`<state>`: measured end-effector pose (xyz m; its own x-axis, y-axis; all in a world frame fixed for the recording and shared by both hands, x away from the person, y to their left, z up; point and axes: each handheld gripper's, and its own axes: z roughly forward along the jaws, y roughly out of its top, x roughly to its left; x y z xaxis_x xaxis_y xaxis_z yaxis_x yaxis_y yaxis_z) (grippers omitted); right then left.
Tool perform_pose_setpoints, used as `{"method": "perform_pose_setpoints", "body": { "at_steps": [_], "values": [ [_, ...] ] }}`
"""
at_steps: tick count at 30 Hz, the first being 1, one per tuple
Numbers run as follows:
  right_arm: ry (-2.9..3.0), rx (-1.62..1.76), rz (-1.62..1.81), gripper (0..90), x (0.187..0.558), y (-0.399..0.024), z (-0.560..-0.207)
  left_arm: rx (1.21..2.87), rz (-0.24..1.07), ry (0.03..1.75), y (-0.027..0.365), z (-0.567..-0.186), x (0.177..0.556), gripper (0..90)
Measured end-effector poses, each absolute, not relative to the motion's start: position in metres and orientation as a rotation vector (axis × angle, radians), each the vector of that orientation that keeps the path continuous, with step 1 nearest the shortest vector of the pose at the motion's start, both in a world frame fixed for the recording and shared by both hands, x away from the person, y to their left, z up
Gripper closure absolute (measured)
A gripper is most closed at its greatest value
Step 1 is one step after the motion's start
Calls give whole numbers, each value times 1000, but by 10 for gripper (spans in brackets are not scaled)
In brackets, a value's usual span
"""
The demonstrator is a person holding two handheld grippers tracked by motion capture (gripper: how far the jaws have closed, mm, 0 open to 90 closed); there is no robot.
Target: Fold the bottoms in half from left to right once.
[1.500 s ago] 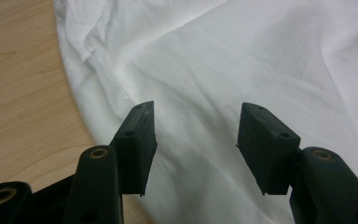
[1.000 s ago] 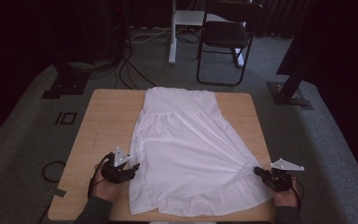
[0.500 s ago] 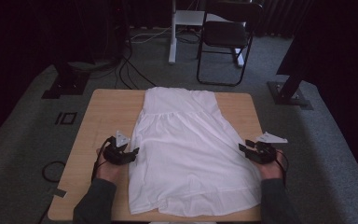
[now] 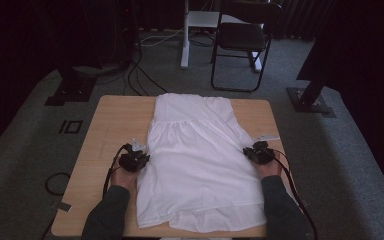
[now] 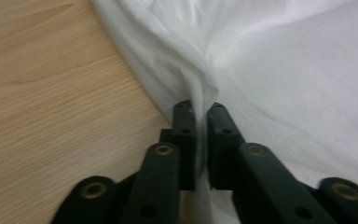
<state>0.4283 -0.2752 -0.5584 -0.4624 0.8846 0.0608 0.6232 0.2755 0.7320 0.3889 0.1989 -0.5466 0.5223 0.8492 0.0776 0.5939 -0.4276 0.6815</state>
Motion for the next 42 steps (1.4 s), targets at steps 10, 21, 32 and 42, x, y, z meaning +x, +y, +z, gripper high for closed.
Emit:
{"method": "perform_pose_setpoints", "body": {
  "at_steps": [10, 21, 32, 42],
  "values": [
    [2196, 1339, 994, 877, 374, -260, -561, 2202, 668, 1149, 214, -545, 356, 868],
    [2236, 1344, 992, 873, 293, -267, -562, 2210, 598, 1089, 220, -549, 276, 867],
    [2211, 1279, 1112, 554, 303, -261, -534, 2056, 657, 1069, 227, -518, 284, 565],
    [2248, 1265, 1146, 540, 423, -211, -526, 2015, 641, 1103, 223, -511, 335, 502]
  ]
}}
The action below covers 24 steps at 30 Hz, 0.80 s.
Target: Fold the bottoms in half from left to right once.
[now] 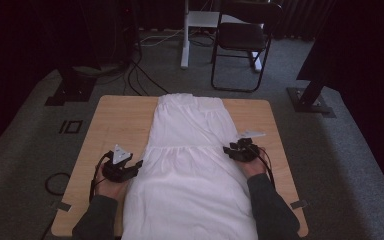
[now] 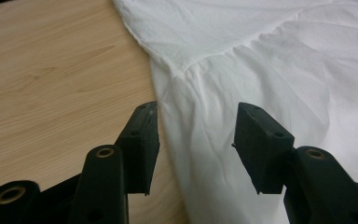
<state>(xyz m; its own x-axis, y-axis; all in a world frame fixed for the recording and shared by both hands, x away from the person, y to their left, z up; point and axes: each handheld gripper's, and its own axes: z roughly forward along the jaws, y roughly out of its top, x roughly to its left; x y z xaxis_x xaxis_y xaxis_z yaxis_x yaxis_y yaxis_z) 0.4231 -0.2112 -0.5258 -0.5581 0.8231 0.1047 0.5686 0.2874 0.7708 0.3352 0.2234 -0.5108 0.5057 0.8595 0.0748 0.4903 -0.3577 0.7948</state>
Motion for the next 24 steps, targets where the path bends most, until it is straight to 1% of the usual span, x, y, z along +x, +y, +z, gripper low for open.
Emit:
{"method": "perform_pose_setpoints", "body": {
  "at_steps": [1, 2, 3, 5, 6, 8, 9, 10, 15, 18, 19, 24],
  "values": [
    [2254, 1286, 1134, 515, 432, -207, -530, 2023, 639, 1105, 222, -512, 337, 496],
    [2254, 1286, 1134, 515, 432, -207, -530, 2023, 639, 1105, 222, -512, 337, 492],
    [2278, 1317, 1089, 469, 447, -199, -539, 2036, 631, 1103, 220, -516, 339, 487],
    [2295, 1315, 1068, 478, 451, -195, -545, 2046, 628, 1099, 217, -518, 339, 478],
    [2313, 1312, 1063, 529, 451, -194, -547, 2053, 626, 1094, 216, -519, 340, 477],
    [2340, 1282, 1055, 768, 448, -191, -547, 2056, 622, 1088, 214, -520, 341, 472],
    [2324, 1258, 1041, 853, 444, -191, -543, 2058, 619, 1082, 213, -520, 341, 471],
    [2296, 1216, 1050, 875, 439, -191, -536, 2058, 620, 1077, 212, -520, 341, 468],
    [1868, 1090, 1162, 884, 402, -211, -478, 2057, 629, 1067, 209, -518, 343, 457],
    [1862, 1122, 1111, 882, 406, -222, -474, 2052, 628, 1070, 207, -517, 345, 451],
    [1909, 1224, 1009, 878, 420, -236, -491, 2051, 634, 1069, 204, -516, 349, 451],
    [2005, 1426, 899, 871, 440, -254, -542, 2045, 640, 1073, 193, -513, 364, 431]
  ]
}}
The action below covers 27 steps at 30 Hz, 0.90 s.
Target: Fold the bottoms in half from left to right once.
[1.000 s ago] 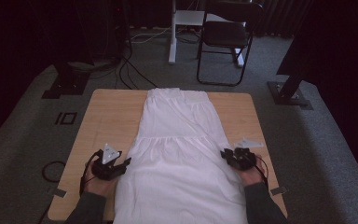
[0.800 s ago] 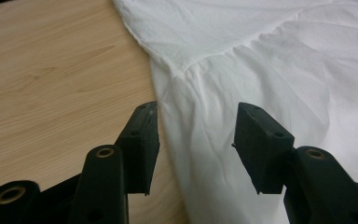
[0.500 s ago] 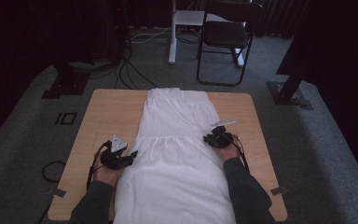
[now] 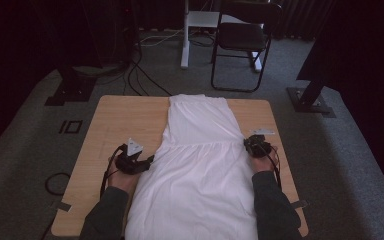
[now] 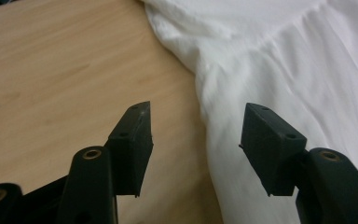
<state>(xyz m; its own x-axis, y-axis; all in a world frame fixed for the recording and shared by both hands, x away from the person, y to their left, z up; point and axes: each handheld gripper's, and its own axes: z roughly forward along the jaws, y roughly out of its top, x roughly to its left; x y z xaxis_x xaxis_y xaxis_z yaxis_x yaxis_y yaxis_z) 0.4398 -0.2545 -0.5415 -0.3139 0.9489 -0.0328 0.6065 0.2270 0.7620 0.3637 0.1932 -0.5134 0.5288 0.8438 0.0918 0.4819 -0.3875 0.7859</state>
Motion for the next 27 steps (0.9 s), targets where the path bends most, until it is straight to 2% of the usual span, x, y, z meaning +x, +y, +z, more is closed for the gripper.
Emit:
{"method": "perform_pose_setpoints", "body": {
  "at_steps": [5, 7, 8, 11, 13, 16, 17, 24, 27],
  "values": [
    [2041, 1466, 876, 869, 443, -252, -556, 2057, 605, 1103, 167, -512, 408, 402],
    [2039, 1464, 881, 869, 443, -253, -557, 2057, 605, 1103, 167, -512, 408, 402],
    [2039, 1462, 891, 867, 443, -254, -558, 2086, 549, 1161, 155, -523, 433, 402],
    [2038, 1467, 902, 866, 443, -254, -558, 2108, 524, 1172, 148, -530, 441, 417],
    [2041, 1465, 901, 866, 443, -254, -558, 2138, 470, 1163, 142, -540, 445, 486],
    [2043, 1471, 914, 866, 443, -255, -558, 2135, 439, 1136, 147, -544, 443, 834],
    [2045, 1474, 920, 867, 442, -256, -558, 2127, 456, 1150, 150, -543, 441, 871],
    [2117, 1419, 935, 870, 422, -247, -558, 2024, 481, 1197, 187, -541, 409, 881],
    [2157, 1379, 954, 871, 399, -239, -558, 2018, 493, 1195, 196, -545, 383, 879]
  ]
}}
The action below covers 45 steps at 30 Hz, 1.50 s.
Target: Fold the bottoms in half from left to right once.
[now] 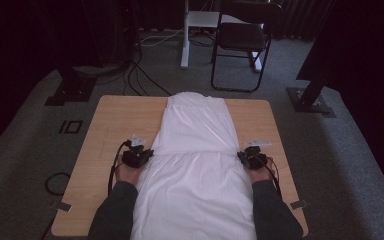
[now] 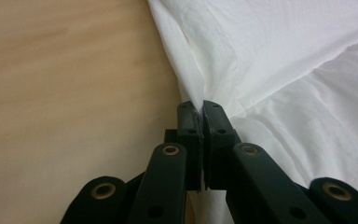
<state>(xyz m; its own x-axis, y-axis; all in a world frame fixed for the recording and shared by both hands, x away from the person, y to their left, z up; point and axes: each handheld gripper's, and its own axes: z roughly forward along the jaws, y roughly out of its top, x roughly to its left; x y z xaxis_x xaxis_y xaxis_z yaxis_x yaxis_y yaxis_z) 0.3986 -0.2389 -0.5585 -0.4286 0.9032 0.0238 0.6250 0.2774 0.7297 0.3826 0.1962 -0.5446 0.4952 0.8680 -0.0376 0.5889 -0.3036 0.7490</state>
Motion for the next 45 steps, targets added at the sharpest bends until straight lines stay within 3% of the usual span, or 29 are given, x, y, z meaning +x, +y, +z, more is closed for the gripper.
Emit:
{"method": "perform_pose_setpoints", "body": {
  "at_steps": [12, 15, 16, 17, 21, 22, 23, 25, 32, 34, 36, 38, 40, 45],
  "values": [
    [2252, 1353, 996, 868, 316, -242, -560, 2110, 456, 1098, 204, -553, 301, 871],
    [2273, 1383, 1012, 788, 313, -243, -558, 2112, 464, 1087, 203, -553, 300, 831],
    [2271, 1381, 1017, 703, 313, -243, -557, 2093, 458, 1097, 205, -552, 304, 831],
    [2227, 1365, 1072, 544, 318, -245, -549, 2081, 458, 1104, 206, -552, 306, 720],
    [2164, 1318, 1147, 506, 337, -245, -530, 2045, 452, 1108, 208, -550, 311, 585],
    [2163, 1296, 1159, 506, 346, -243, -525, 2034, 457, 1108, 209, -550, 316, 585],
    [2190, 1286, 1186, 580, 371, -234, -519, 2025, 442, 1114, 209, -551, 318, 570],
    [2225, 1268, 1208, 631, 393, -222, -520, 2036, 434, 1118, 208, -554, 320, 569],
    [2256, 1280, 1131, 499, 448, -183, -538, 2066, 433, 1074, 202, -557, 318, 529],
    [2261, 1300, 1125, 496, 453, -180, -540, 2079, 424, 1071, 201, -558, 318, 529],
    [2288, 1313, 1134, 622, 459, -176, -545, 2084, 422, 1063, 198, -559, 317, 537],
    [2329, 1291, 1125, 848, 460, -174, -546, 2097, 433, 1050, 195, -559, 315, 559],
    [2312, 1264, 1097, 888, 459, -174, -543, 2091, 433, 1058, 194, -559, 313, 566],
    [1941, 1270, 1077, 895, 440, -205, -499, 2099, 438, 1053, 193, -559, 310, 576]
  ]
}}
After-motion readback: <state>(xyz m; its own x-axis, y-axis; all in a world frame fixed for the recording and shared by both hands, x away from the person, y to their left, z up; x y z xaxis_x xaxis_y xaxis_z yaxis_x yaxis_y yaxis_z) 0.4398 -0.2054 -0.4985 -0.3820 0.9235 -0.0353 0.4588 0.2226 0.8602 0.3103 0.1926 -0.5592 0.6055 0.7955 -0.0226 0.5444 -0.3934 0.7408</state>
